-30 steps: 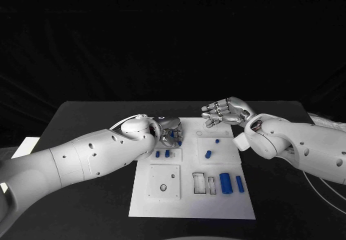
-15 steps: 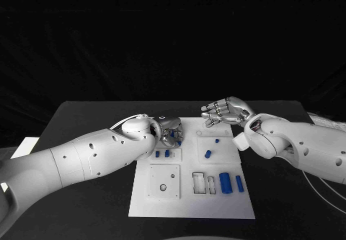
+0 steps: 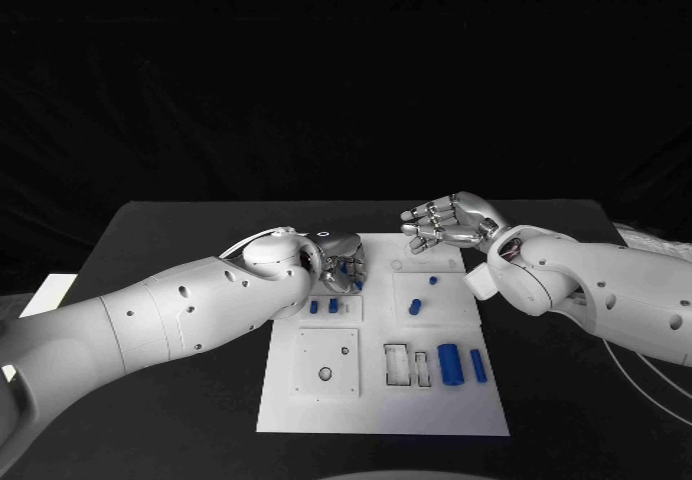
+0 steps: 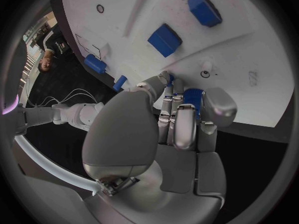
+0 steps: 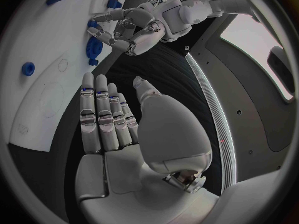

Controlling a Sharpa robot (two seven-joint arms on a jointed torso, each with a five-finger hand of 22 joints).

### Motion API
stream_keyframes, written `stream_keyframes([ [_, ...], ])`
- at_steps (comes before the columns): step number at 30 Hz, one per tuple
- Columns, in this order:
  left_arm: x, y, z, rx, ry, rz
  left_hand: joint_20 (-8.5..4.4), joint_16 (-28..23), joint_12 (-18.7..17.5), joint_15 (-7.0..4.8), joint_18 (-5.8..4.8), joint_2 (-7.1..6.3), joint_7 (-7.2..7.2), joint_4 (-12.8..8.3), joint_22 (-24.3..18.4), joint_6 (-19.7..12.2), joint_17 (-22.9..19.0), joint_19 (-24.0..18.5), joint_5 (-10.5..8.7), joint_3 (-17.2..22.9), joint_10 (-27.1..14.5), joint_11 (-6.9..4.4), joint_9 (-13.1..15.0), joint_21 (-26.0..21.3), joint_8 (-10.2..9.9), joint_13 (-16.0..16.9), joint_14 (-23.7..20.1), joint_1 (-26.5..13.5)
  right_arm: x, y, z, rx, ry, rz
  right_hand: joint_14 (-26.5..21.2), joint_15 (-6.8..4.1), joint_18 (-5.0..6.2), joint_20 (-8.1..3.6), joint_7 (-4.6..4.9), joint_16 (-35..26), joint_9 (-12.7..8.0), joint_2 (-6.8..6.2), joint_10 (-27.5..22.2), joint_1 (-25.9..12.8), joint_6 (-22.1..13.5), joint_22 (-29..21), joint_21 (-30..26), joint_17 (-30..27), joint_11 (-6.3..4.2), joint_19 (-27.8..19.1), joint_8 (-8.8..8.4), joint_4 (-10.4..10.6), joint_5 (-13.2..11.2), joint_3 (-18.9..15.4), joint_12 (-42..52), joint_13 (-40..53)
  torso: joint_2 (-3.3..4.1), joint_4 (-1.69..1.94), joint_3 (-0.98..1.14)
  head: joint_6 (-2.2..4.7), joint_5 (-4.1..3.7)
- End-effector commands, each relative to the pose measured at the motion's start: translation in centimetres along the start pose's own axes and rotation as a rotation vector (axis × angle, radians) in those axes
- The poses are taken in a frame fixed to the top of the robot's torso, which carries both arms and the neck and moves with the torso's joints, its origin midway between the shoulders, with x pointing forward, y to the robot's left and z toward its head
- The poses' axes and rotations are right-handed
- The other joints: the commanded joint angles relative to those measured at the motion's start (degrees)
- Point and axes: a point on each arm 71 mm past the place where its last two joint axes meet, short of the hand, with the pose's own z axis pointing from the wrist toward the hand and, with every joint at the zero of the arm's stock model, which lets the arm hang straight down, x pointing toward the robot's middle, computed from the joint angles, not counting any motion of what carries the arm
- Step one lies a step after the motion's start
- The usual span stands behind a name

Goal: Assemble the parts on the task board

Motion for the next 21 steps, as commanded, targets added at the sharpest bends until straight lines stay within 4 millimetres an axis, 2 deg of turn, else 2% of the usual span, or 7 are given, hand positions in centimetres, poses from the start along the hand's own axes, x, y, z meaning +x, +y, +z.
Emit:
stream_keyframes([
  [1, 0.1, 0.0, -0.1, 0.007, -0.013, -0.005, -0.6, 0.4, -0.5, -0.38, -0.31, 0.59, -0.02, -0.4, -0.1, 0.8, 0.0, 0.4, 0.14, 0.8, 0.9, -0.08, 0.1, -0.4, -0.4, 0.1, 2.1, 0.1, 0.2, 0.1, 0.0, -0.012, 0.018, 0.0, 0.3, 0.27, 0.83, 0.07, 0.01, -0.2, 0.0, 0.29, -0.4, -0.3, -0.5, -0.1, -0.2, -0.1, -0.12, 0.5, 0.29, -0.1, 0.1, -0.1, 0.3, -0.1, -0.07, 0.03, -0.01, -0.01, -0.06],
  [11, -0.6, 0.7, -0.8, 0.002, -0.083, -0.046, -0.63, 0.6, -1.5, -0.28, -0.36, 0.66, 0.23, -1.5, 0.0, 0.9, 0.0, 0.5, 0.17, 2.0, 1.3, 0.05, -0.1, -0.5, -1.1, 0.0, 2.1, 0.3, 0.2, 0.1, 0.1, -0.011, 0.018, 0.0, 0.3, 0.27, 0.83, 0.07, 0.01, -0.2, 0.0, 0.29, -0.4, -0.3, -0.5, -0.1, -0.2, -0.1, -0.12, 0.5, 0.29, -0.1, 0.1, -0.1, 0.3, -0.1, -0.07, 0.04, -0.02, 0.2, -0.26],
  [21, -1.7, 1.7, -2.9, 0.007, -0.129, -0.144, -0.6, 0.7, -1.9, -0.2, -0.4, 0.45, 0.35, -1.7, 0.1, 1.1, 0.1, 0.6, 0.13, 2.2, 1.6, 0.11, -0.2, -0.4, -1.3, 0.1, 2.1, 0.0, 0.1, 0.0, 0.1, -0.009, 0.017, -0.001, 0.3, 0.27, 0.83, 0.07, 0.01, -0.2, 0.0, 0.29, -0.4, -0.3, -0.5, -0.1, -0.2, -0.1, -0.12, 0.5, 0.29, -0.1, 0.1, -0.1, 0.3, -0.1, -0.13, 0.1, 0.06, 0.51, -0.2],
])
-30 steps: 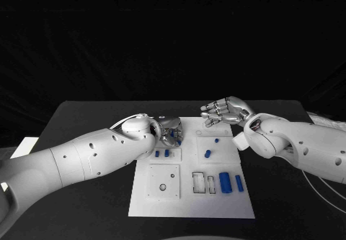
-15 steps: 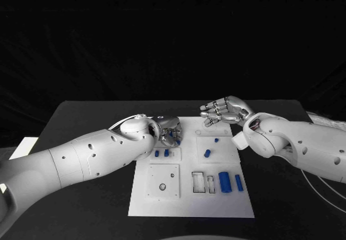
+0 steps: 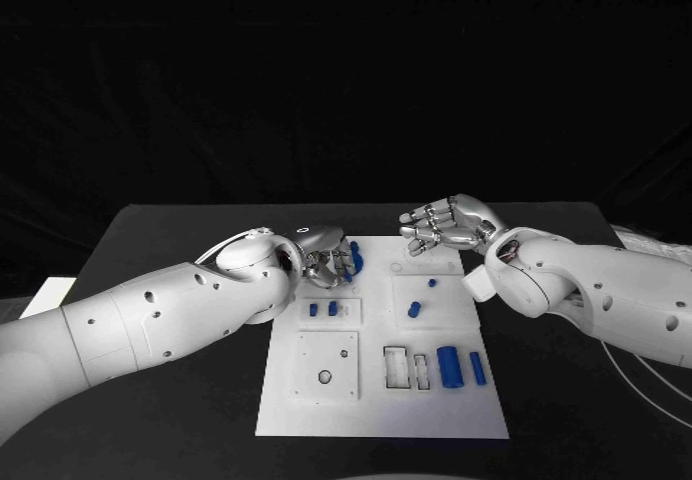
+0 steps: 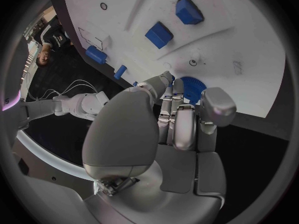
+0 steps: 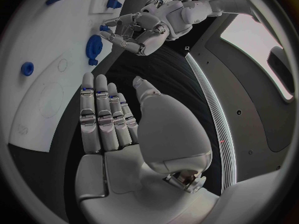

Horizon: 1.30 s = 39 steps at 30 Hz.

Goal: Assemble the parts on the task board

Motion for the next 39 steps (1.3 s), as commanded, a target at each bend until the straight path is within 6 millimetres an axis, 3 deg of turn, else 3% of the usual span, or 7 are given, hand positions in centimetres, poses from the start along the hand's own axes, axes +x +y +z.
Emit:
stream_keyframes([
  [1, -0.5, 0.2, -0.9, 0.012, -0.025, -0.078, -0.18, 0.3, -0.6, -0.18, -0.41, -0.05, 0.17, -0.1, 0.1, 0.3, -0.1, 0.6, 0.11, 0.2, 0.6, 0.01, 0.0, -0.1, -0.4, 0.0, 2.1, -0.5, 0.1, 0.0, 0.0, -0.01, 0.017, -0.001, 0.3, 0.27, 0.83, 0.06, 0.02, -0.2, 0.0, 0.29, -0.4, -0.3, -0.5, -0.1, -0.2, -0.1, -0.12, 0.5, 0.29, -0.1, 0.1, -0.1, 0.3, -0.1, 0.01, 0.03, 0.05, 0.16, 0.05],
  [11, -0.9, 2.1, -2.5, -0.033, 0.0, -0.097, -0.15, 0.3, -0.8, -0.16, -0.42, -0.3, 0.17, -0.2, 0.1, 0.4, -0.2, 0.6, 0.07, 0.1, 0.8, 0.04, 0.0, -0.2, -0.6, 0.1, 2.1, -0.9, 0.0, -0.1, 0.0, -0.007, 0.015, -0.001, 0.3, 0.27, 0.83, 0.06, 0.02, -0.2, 0.0, 0.29, -0.4, -0.3, -0.5, -0.1, -0.2, -0.1, -0.12, 0.5, 0.29, -0.1, 0.1, -0.1, 0.3, -0.1, -0.07, 0.31, 0.0, 0.12, 0.0],
  [19, -0.8, 3.1, -2.7, -0.074, 0.033, -0.093, -0.15, 0.3, -0.8, -0.16, -0.41, -0.33, 0.15, -0.2, 0.1, 0.5, -0.2, 0.6, 0.06, 0.1, 0.8, 0.04, 0.0, -0.2, -0.6, 0.1, 2.1, -1.0, 0.1, -0.1, 0.0, -0.007, 0.016, 0.0, 0.3, 0.27, 0.83, 0.06, 0.02, -0.2, 0.0, 0.29, -0.4, -0.3, -0.5, -0.1, -0.2, -0.1, -0.12, 0.5, 0.29, -0.1, 0.1, -0.1, 0.3, -0.1, 0.02, 0.12, 0.02, 0.12, 0.2],
  [39, 0.1, 3.3, -2.5, -0.097, 0.073, -0.091, -0.14, 0.3, -0.9, -0.16, -0.39, -0.37, 0.12, -0.2, 0.0, 0.6, -0.3, 0.6, 0.05, 0.1, 0.9, 0.02, 0.0, -0.3, -0.7, 0.1, 2.1, -1.2, 0.2, -0.1, 0.0, -0.009, 0.017, 0.0, 0.3, 0.27, 0.83, 0.06, 0.02, -0.2, 0.0, 0.29, -0.4, -0.3, -0.5, -0.1, -0.2, -0.1, -0.12, 0.5, 0.29, -0.1, 0.1, -0.1, 0.3, -0.1, 0.0, 0.12, 0.04, -0.04, 0.32],
])
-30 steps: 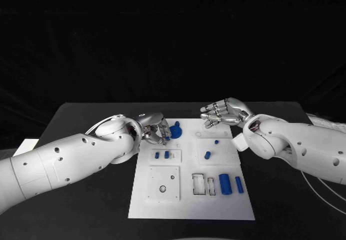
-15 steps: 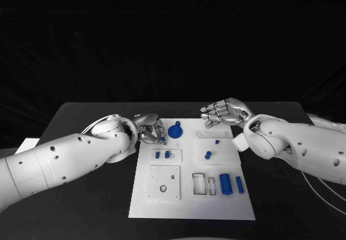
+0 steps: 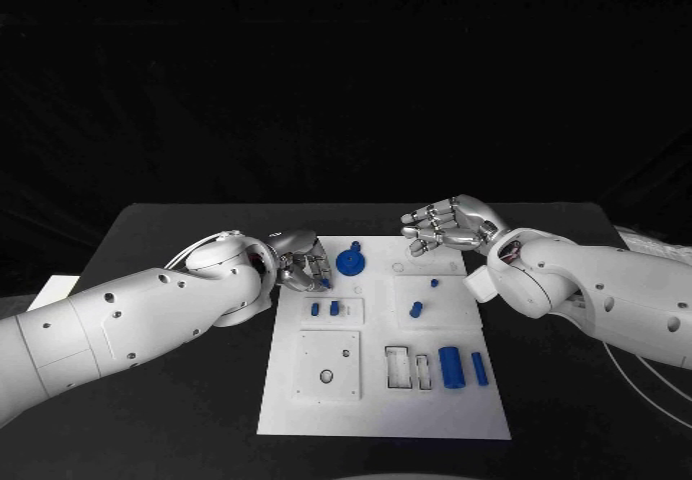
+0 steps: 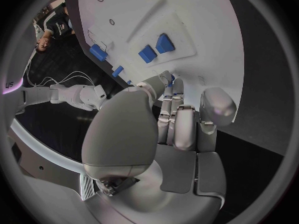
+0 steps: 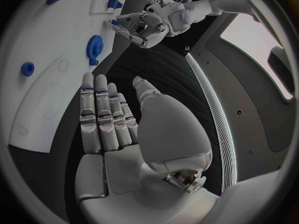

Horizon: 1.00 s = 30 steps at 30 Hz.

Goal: Assemble the parts on the task board

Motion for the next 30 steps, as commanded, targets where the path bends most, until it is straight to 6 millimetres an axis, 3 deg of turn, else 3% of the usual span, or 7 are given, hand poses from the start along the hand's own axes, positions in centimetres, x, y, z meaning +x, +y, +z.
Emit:
stream_keyframes([
  [1, 0.26, -0.13, 0.07, -0.002, 0.022, -0.002, -0.15, 0.3, -0.3, -0.17, -0.39, 0.08, -0.08, -0.2, -0.1, 0.4, -0.1, 0.6, 0.05, 0.1, 0.4, -0.08, 0.1, -0.3, -0.2, 0.1, 2.1, -0.4, 0.21, 0.1, 0.02, -0.012, 0.017, 0.0, 0.3, 0.27, 0.83, 0.06, 0.03, -0.2, 0.0, 0.29, -0.4, -0.3, -0.5, -0.1, -0.2, -0.1, -0.11, 0.5, 0.29, -0.1, 0.1, -0.1, 0.3, -0.1, 0.01, -0.01, 0.03, -0.03, 0.01],
  [30, 0.64, -0.47, 0.62, -0.01, 0.03, 0.034, -0.15, 0.3, -0.4, -0.2, -0.37, 0.05, -0.1, -0.3, -0.1, 0.6, -0.1, 0.6, 0.02, 0.1, 0.7, -0.13, 0.1, -0.4, -0.3, 0.1, 2.0, -0.6, 0.32, 0.15, 0.05, -0.014, 0.021, 0.002, 0.3, 0.27, 0.83, 0.06, 0.03, -0.2, 0.0, 0.29, -0.4, -0.3, -0.5, -0.1, -0.2, -0.1, -0.11, 0.5, 0.29, -0.1, 0.1, -0.1, 0.3, -0.1, 0.01, 0.02, 0.02, -0.18, -0.04],
])
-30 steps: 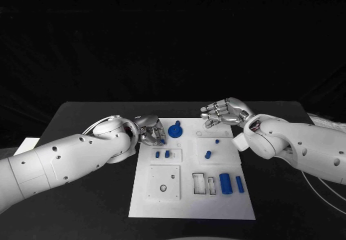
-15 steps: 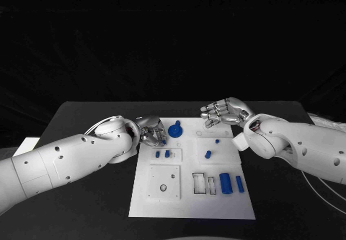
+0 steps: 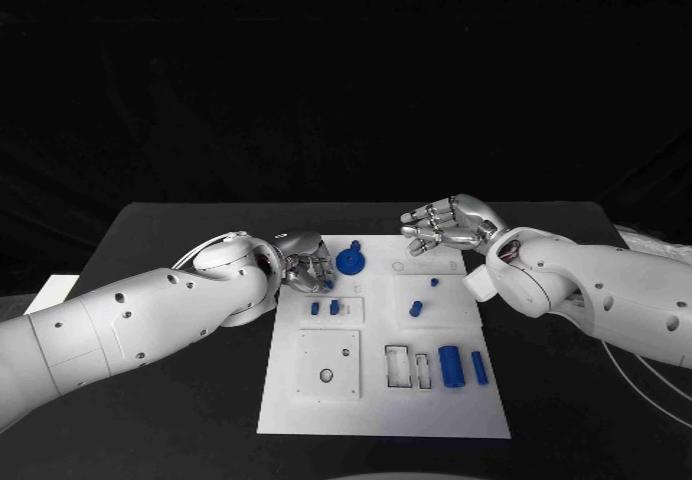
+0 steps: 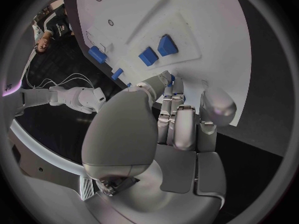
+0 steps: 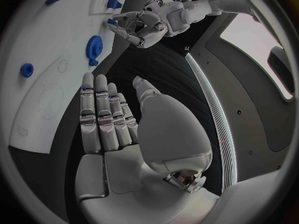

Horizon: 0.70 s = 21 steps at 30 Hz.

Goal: Assemble the parts on the task board

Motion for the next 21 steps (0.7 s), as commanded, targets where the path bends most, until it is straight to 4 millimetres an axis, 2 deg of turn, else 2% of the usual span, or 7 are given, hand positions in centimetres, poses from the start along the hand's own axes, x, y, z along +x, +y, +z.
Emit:
stream_keyframes([
  [1, 0.17, 0.02, 0.07, -0.01, 0.021, 0.02, -0.15, 0.3, -0.4, -0.2, -0.37, -0.01, 0.11, -0.3, 0.0, 0.4, -0.1, 0.6, 0.02, 0.1, 0.5, 0.07, 0.1, -0.4, -0.1, 0.1, 2.0, -0.6, 0.21, 0.1, 0.0, -0.012, 0.018, 0.001, 0.3, 0.27, 0.83, 0.07, 0.03, -0.2, 0.0, 0.29, -0.4, -0.3, -0.5, -0.1, -0.2, -0.1, -0.11, 0.5, 0.29, -0.1, 0.1, -0.1, 0.3, -0.1, -0.03, 0.03, 0.0, -0.07, -0.04],
  [11, 0.21, 0.13, 0.14, -0.019, 0.028, 0.023, -0.11, 0.3, -0.9, -0.09, -0.39, -0.34, 0.36, -0.4, 0.0, -0.1, -0.1, 0.6, 0.02, 0.0, 0.2, 0.28, -0.1, -0.5, -0.7, 0.1, 2.0, -1.0, 0.21, 0.1, -0.01, -0.012, 0.019, 0.001, 0.3, 0.27, 0.83, 0.07, 0.03, -0.2, 0.0, 0.29, -0.4, -0.3, -0.5, -0.1, -0.2, -0.1, -0.11, 0.5, 0.29, -0.1, 0.1, -0.1, 0.3, -0.1, -0.05, 0.0, -0.01, -0.15, 0.0],
  [13, 0.18, 0.14, 0.14, -0.019, 0.023, 0.022, 0.08, 0.3, -1.7, 0.35, -0.47, -0.81, 1.11, -0.3, 0.0, -2.1, -0.3, 0.6, 0.07, 0.0, -0.5, 0.79, -0.7, -0.5, -2.1, 0.0, 1.9, -1.7, 0.19, 0.09, -0.02, -0.012, 0.018, 0.001, 0.3, 0.27, 0.83, 0.07, 0.03, -0.2, 0.0, 0.29, -0.4, -0.3, -0.5, -0.1, -0.2, -0.1, -0.11, 0.5, 0.29, -0.1, 0.1, -0.1, 0.3, -0.1, -0.06, 0.02, 0.0, -0.16, -0.02],
  [16, 0.14, 0.15, 0.14, -0.018, 0.018, 0.016, 0.37, 0.2, -2.5, 0.66, -0.48, -1.49, 1.45, -0.2, -0.1, -5.8, -0.6, 0.5, 0.1, -0.1, -1.4, 1.13, -1.9, -0.7, -4.5, -0.1, 1.8, -2.5, 0.18, 0.09, -0.02, -0.012, 0.018, 0.001, 0.3, 0.27, 0.83, 0.07, 0.03, -0.2, 0.0, 0.29, -0.4, -0.3, -0.5, -0.1, -0.2, -0.1, -0.11, 0.5, 0.29, -0.1, 0.1, -0.1, 0.3, -0.1, -0.06, 0.04, 0.01, -0.17, -0.06],
  [21, 0.1, 0.18, 0.13, -0.018, 0.013, 0.011, 0.53, 0.2, -3.0, 0.7, -0.43, -1.94, 1.68, 0.0, -0.2, -7.3, -0.9, 0.5, 0.03, -0.4, -1.9, 1.21, -2.5, -0.9, -5.5, -0.1, 1.8, -2.9, 0.17, 0.09, -0.03, -0.012, 0.018, 0.001, 0.3, 0.27, 0.83, 0.07, 0.03, -0.2, 0.0, 0.29, -0.4, -0.3, -0.5, -0.1, -0.2, -0.1, -0.11, 0.5, 0.29, -0.1, 0.1, -0.1, 0.3, -0.1, -0.03, 0.04, 0.0, -0.19, -0.04],
])
